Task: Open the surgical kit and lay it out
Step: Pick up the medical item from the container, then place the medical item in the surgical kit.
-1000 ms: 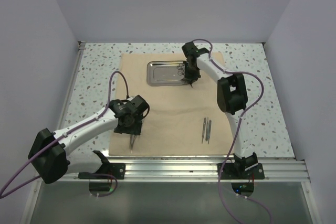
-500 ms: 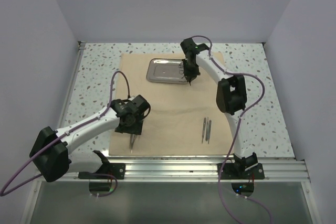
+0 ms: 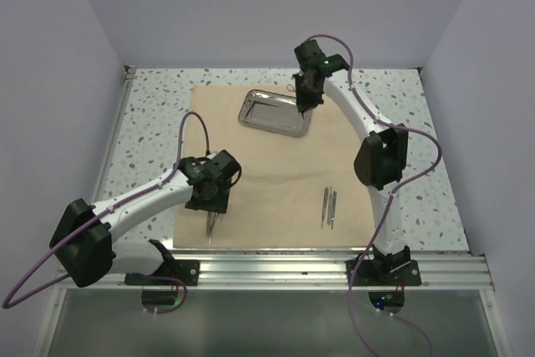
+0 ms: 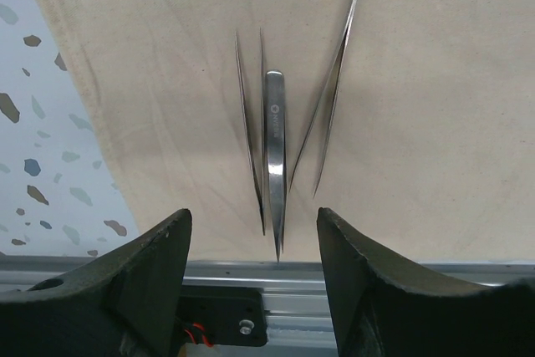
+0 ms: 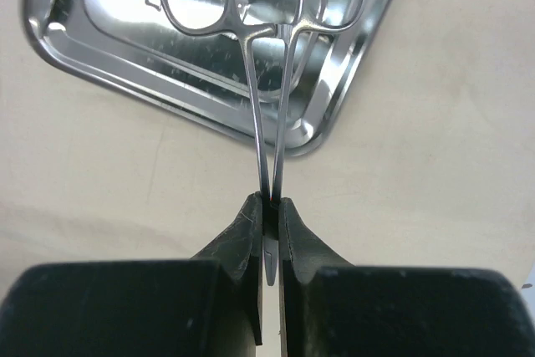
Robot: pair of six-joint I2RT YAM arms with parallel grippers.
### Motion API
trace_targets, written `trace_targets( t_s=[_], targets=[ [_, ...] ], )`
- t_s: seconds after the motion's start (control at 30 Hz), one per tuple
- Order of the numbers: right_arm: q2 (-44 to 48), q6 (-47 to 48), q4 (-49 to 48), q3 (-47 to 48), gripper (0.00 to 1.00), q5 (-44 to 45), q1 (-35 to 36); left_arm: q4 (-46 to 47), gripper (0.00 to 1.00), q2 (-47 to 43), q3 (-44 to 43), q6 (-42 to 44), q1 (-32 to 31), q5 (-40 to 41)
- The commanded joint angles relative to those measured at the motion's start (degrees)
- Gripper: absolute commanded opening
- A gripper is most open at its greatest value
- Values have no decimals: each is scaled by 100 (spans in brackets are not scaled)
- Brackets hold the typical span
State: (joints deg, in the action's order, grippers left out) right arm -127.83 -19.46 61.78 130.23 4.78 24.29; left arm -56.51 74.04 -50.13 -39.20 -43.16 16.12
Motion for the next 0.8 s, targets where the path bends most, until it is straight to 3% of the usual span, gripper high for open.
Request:
trace_targets(
  t_s=[0.0, 0.37, 0.53, 0.77],
  targets=[
    [135, -5, 28, -349, 0, -196, -30, 97, 65, -74, -182, 79, 0, 84],
    [-76, -93, -236, -710, 0, -310, -21, 9, 65, -232, -181, 62, 0, 155],
    [704, -198, -359, -1192, 0, -460, 22, 44, 66, -180, -392, 184, 0, 330],
    [2619, -505, -816, -3938, 0, -881, 663, 447, 77, 820, -1716, 939, 158, 533]
  ],
)
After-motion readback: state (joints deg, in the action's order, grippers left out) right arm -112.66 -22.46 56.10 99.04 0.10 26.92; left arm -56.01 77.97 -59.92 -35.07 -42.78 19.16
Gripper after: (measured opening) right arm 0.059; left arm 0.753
